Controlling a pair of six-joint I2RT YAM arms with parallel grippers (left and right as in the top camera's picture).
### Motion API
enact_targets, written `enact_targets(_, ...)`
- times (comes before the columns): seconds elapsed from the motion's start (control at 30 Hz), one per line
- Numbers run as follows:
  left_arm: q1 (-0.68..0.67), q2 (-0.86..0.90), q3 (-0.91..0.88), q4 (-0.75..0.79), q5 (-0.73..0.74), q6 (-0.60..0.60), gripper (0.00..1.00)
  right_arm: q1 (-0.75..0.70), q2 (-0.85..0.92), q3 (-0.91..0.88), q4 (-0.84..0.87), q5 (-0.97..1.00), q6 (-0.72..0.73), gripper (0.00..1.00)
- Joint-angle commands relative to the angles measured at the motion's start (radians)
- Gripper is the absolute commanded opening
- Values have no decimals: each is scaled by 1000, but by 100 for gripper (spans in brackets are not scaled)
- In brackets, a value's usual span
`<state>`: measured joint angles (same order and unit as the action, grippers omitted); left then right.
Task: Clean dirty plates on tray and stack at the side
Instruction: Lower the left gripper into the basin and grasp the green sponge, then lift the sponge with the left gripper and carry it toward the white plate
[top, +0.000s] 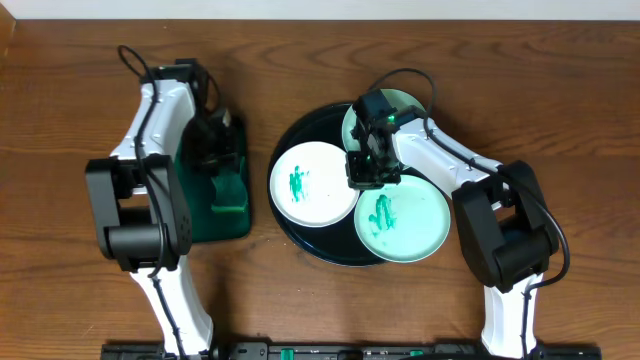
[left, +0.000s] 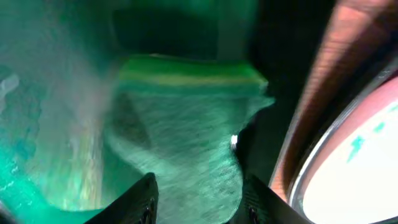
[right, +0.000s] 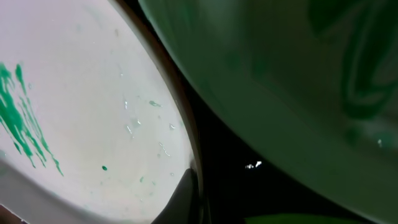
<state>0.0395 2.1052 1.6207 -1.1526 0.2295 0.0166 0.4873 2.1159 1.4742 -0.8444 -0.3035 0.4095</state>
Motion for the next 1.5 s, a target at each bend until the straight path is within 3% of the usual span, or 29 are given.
enact_targets(0.0,-5,1,-49,40,9,-12,45,8,16,-16,-31,7,-26,1)
enact_targets(0.27,5,1,-88,64,-43,-22,31,8,16,-16,-38,7,-40,1)
enact_targets(0.3,5,1,-88,63,-42,-22,31,8,16,-16,-39,7,-40,1)
enact_targets(0.4,5,1,-88,53,-24,-21,44,8,16,-16,-39,7,-40,1)
enact_targets(0.5,5,1,-88,31,27,-22,44,8,16,-16,-43,7,-40,1)
enact_targets(0.57,5,1,-88,32,48,-21,74,8,16,-16,-48,8,-41,1)
enact_targets(0.63,5,1,-88,31,48,-22,86,8,16,-16,-50,8,-41,1)
enact_targets(0.67,5,1,-89,29,51,-26,99,8,16,-16,-50,7,-41,1)
enact_targets(0.73,5,1,-93,29,51,-33,99,8,16,-16,-50,7,-41,1)
enact_targets(0.87,5,1,-109,37,51,-33,64,8,16,-16,-50,7,-41,1)
enact_targets(0.97,5,1,-124,48,51,-37,59,8,16,-16,-51,7,-41,1)
enact_targets(1.03,5,1,-125,49,51,-37,49,8,16,-16,-54,8,-41,1)
enact_targets(1.13,5,1,-125,56,51,-37,47,8,16,-16,-55,8,-41,1)
enact_targets(1.23,5,1,-125,63,50,-37,33,8,16,-16,-54,7,-41,1)
enact_targets(1.33,5,1,-125,78,47,-37,28,8,16,-16,-55,8,-41,1)
enact_targets(1.4,5,1,-125,82,47,-36,19,8,16,-16,-54,8,-41,1)
enact_targets(1.43,5,1,-125,85,47,-37,7,8,16,-16,-54,8,-41,1)
enact_targets(1.47,5,1,-125,87,47,-37,7,8,16,-16,-55,8,-41,1)
